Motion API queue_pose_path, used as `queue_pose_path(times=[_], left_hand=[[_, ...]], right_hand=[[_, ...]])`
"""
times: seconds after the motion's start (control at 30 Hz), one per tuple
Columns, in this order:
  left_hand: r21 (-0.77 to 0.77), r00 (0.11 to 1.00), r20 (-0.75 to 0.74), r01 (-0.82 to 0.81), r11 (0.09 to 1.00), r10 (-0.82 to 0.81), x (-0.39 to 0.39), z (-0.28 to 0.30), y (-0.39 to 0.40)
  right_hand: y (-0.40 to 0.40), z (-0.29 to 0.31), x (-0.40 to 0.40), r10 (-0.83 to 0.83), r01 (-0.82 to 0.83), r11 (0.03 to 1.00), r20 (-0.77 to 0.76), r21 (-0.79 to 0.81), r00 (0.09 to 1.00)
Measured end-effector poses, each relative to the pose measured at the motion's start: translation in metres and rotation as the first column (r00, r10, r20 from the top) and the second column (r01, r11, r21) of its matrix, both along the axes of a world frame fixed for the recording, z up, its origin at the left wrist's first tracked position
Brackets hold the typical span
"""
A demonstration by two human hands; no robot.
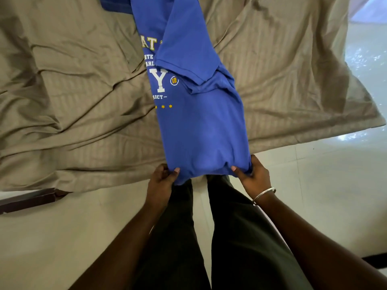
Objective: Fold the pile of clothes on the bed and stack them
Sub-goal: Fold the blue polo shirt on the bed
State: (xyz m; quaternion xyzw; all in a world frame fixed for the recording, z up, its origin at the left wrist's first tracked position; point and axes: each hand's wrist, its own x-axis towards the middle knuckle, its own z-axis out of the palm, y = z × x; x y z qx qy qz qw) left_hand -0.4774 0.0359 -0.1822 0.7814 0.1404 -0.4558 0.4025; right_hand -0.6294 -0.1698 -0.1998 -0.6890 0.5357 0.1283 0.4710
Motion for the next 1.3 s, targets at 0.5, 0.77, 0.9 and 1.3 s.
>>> queue_pose_path(times=[0.5,0.77,0.9,1.3], left_hand=[[0.036,0.869,-0.357,-0.355,0.934,0.343,0.014,0.021,-0.01],[-0.084,0.512,-0.34,-0.852,0.516,0.789,0.116,0.015,-0.062],[0.159,0.976,0.08,-0.212,0.964,0.201,0.086,-0.037,-0.049],[0.25,0.99,0.141,-0.049,0.967,0.014,0.081,-0.026,-0.051]], right_hand=[[-0.048,0.048,0.053,-0.669,0.635,0.58,-0.146,0.51,0.729],[-0.086,0.03,0.141,-0.803,0.757,0.447,-0.159,0.477,0.575],[-0.079,-0.003,0.134,-0.412,0.414,0.91,-0.195,-0.033,0.89],[-0.064,-0.01,0.117,-0.266,0.266,0.964,-0.065,-0.018,0.962]])
